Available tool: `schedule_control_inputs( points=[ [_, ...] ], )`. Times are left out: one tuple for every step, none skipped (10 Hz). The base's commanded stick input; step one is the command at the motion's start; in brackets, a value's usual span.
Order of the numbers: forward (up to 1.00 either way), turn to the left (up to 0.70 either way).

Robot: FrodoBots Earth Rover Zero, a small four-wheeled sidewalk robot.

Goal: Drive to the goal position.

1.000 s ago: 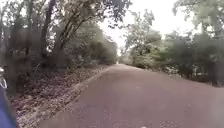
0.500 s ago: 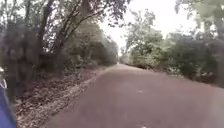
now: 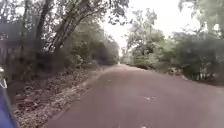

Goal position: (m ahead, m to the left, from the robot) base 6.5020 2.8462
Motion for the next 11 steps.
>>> schedule_control_inputs(
  points=[
    [0.70,-0.01],
    [0.70,-0.01],
    [0.70,-0.01],
    [0.70,-0.01],
    [0.70,-0.01],
    [0.70,-0.01],
    [0.70,-0.01],
    [0.70,-0.01],
    [0.70,-0.01],
    [0.70,-0.01],
    [0.70,-0.01]
  ],
)
